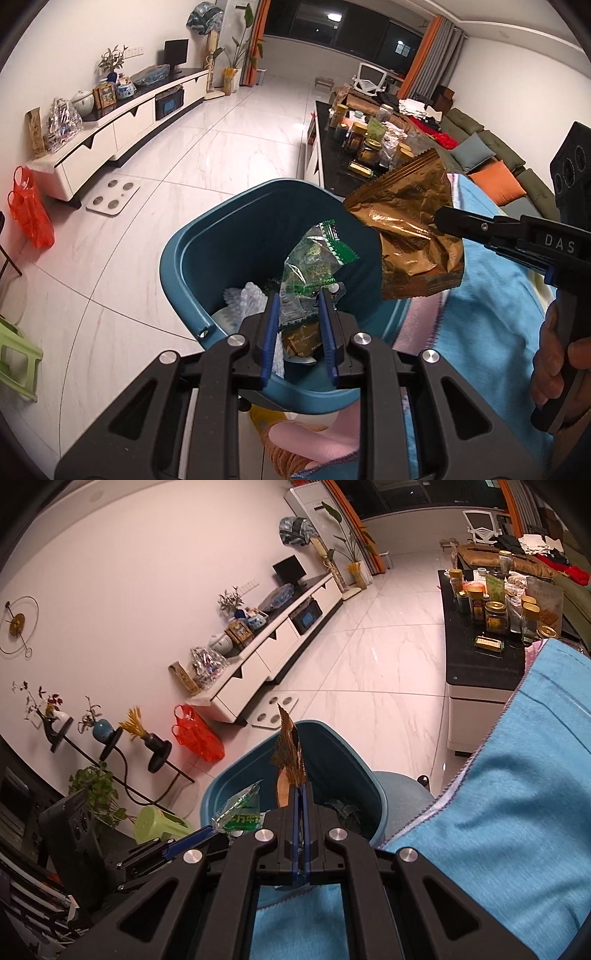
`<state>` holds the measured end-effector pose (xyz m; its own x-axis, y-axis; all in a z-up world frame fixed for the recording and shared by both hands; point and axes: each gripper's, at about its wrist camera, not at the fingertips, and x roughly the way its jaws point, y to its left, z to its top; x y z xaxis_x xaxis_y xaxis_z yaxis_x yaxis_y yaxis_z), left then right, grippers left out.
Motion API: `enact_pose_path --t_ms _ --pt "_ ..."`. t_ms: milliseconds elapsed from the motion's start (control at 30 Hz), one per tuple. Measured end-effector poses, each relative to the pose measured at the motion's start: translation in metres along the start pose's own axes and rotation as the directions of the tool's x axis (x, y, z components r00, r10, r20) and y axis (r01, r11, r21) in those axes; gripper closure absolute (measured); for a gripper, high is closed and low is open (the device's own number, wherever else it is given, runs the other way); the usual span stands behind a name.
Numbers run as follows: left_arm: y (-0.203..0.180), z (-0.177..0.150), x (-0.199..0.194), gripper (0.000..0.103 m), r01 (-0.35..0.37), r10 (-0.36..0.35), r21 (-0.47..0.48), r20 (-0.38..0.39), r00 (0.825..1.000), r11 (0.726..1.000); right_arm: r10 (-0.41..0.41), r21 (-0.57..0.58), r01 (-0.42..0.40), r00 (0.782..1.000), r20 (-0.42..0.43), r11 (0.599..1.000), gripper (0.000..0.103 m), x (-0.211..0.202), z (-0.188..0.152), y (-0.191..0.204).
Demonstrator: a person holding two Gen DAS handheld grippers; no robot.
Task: Collect trash
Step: 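Carry the wrapper and gold bag over the teal bin and open both tools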
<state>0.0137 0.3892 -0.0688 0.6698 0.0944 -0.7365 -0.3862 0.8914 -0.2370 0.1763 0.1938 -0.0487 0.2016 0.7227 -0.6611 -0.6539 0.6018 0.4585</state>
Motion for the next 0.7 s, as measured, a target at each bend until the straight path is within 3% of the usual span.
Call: enact_pose_path --t_ms 267,367,600,700 --pt "0.004 -0.002 0.025 0.08 -0.006 0.005 -0.034 -0.037 0.999 0.999 -0.04 -0.007 0.039 0.996 -0.076 0.999 0.097 0.028 -0.003 0.003" --pt "0.002 -0.003 0.032 0.07 -0.002 -0.001 -0.047 -0.05 0.999 0.999 -0.041 -0.002 0.041 0.996 -0.082 0.999 0.087 0.029 -0.004 0.002" --pt "-0.006 -0.004 0.024 0.062 -0.016 0.015 -0.026 -0.017 1.0 1.0 -0.045 -0.002 0.045 0.996 -0.077 0.999 0.085 0.021 -0.007 -0.003" --pt "-0.015 -0.007 0.004 0.052 -0.025 0.024 0.009 0.037 0.999 1.0 -0.052 -0.006 0.051 0.997 -0.064 0.999 0.081 0.012 -0.008 -0.006"
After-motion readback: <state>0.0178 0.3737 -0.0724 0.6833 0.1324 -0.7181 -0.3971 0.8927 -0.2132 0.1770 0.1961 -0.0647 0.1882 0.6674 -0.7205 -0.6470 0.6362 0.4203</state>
